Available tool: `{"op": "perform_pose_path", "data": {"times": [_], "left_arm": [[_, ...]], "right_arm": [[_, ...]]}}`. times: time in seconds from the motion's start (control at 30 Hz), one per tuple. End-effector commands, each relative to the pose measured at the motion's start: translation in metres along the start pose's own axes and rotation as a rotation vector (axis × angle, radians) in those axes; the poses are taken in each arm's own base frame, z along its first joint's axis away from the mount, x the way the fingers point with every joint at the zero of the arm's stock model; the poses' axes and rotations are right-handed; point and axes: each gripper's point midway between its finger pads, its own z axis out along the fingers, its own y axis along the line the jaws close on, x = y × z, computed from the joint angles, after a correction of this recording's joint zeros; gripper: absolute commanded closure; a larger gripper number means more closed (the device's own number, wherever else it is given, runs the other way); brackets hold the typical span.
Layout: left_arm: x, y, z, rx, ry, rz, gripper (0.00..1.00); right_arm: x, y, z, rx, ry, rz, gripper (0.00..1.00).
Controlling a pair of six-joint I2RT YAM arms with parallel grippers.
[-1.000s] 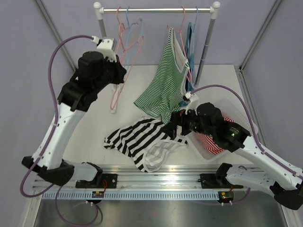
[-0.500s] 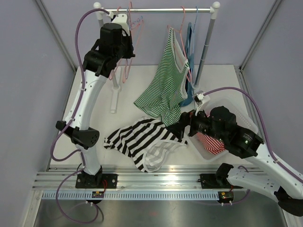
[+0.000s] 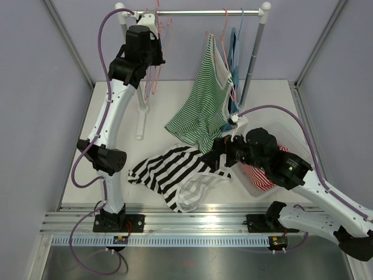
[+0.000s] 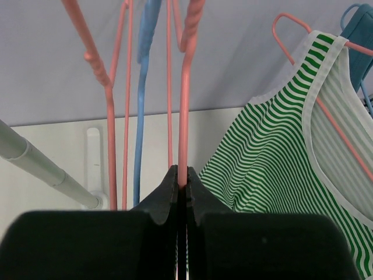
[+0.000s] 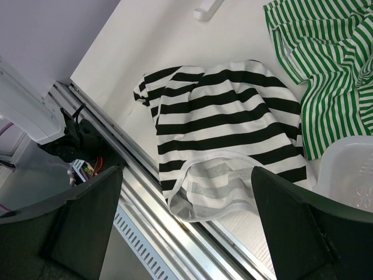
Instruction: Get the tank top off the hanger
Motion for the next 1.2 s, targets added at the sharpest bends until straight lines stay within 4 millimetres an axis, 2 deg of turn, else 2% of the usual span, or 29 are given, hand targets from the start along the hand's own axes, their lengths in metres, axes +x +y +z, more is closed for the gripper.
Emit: {"op": "perform_pose_path", "data": {"times": [0.0, 0.13, 0.27, 0.43, 0.57, 0.67, 0.7, 0.73, 0.77, 0.8, 0.83, 0.87, 0.9, 1.0, 1.03, 1.07, 1.1, 1.13, 1.17], "left_arm": [[-0.024, -0.005, -0.01, 0.028, -0.076, 0.022, 0.97], [-0.023, -0.006, -0.015, 0.042, -0.075, 0.045, 1.0], [-0.042, -0.014, -0.026, 0.083, -0.128, 0.044, 1.0], [-0.036, -0.013, -0.024, 0.079, -0.107, 0.045, 0.94], [-0.026, -0.012, -0.022, 0.076, -0.068, 0.04, 0.74], [-0.029, -0.013, -0.029, 0.081, -0.07, 0.036, 0.58], [-0.034, -0.015, -0.037, 0.097, -0.083, 0.033, 0.54], [-0.037, -0.017, -0.042, 0.108, -0.089, 0.031, 0.43], [-0.042, -0.019, -0.048, 0.123, -0.101, 0.026, 0.38], [-0.051, -0.024, -0.064, 0.152, -0.125, 0.024, 0.32], [-0.054, -0.025, -0.07, 0.162, -0.134, 0.019, 0.14], [-0.057, -0.03, -0.078, 0.193, -0.14, 0.013, 0.01], [-0.069, -0.034, -0.1, 0.224, -0.174, 0.008, 0.01], [-0.072, -0.036, -0.128, 0.255, -0.185, -0.008, 0.01], [-0.084, -0.035, -0.155, 0.266, -0.232, -0.009, 0.01], [-0.077, -0.034, -0.158, 0.261, -0.22, -0.021, 0.01], [-0.075, -0.034, -0.166, 0.27, -0.22, -0.028, 0.01], [-0.087, -0.033, -0.199, 0.293, -0.279, -0.031, 0.01], [-0.07, -0.031, -0.197, 0.288, -0.239, -0.051, 0.01]], "right_arm": [[-0.002, 0.003, 0.013, -0.012, -0.002, -0.019, 0.01], [0.003, 0.002, 0.024, -0.01, 0.024, -0.024, 0.01], [0.008, 0.002, 0.033, -0.013, 0.055, -0.023, 0.01], [0.012, 0.005, 0.037, -0.031, 0.068, -0.015, 0.01], [0.012, 0.005, 0.038, -0.028, 0.074, -0.018, 0.0], [0.012, 0.001, 0.041, -0.008, 0.085, -0.026, 0.01], [0.014, 0.001, 0.045, -0.007, 0.098, -0.033, 0.0], [0.016, 0.002, 0.047, -0.015, 0.108, -0.037, 0.01], [0.017, 0.003, 0.049, -0.025, 0.118, -0.04, 0.0], [0.024, 0.001, 0.057, -0.021, 0.148, -0.042, 0.01], [0.026, -0.001, 0.061, -0.012, 0.159, -0.043, 0.01], [0.029, -0.002, 0.066, -0.004, 0.172, -0.048, 0.01], [0.038, -0.01, 0.077, 0.03, 0.203, -0.058, 0.01], [0.056, -0.021, 0.1, 0.112, 0.246, -0.085, 0.01], [0.057, -0.023, 0.106, 0.144, 0.239, -0.104, 0.01], [0.06, -0.023, 0.112, 0.17, 0.238, -0.118, 0.0], [0.073, -0.026, 0.121, 0.217, 0.26, -0.145, 0.0], [0.076, -0.025, 0.127, 0.23, 0.259, -0.153, 0.01], [0.085, -0.025, 0.138, 0.247, 0.28, -0.167, 0.0]]}}
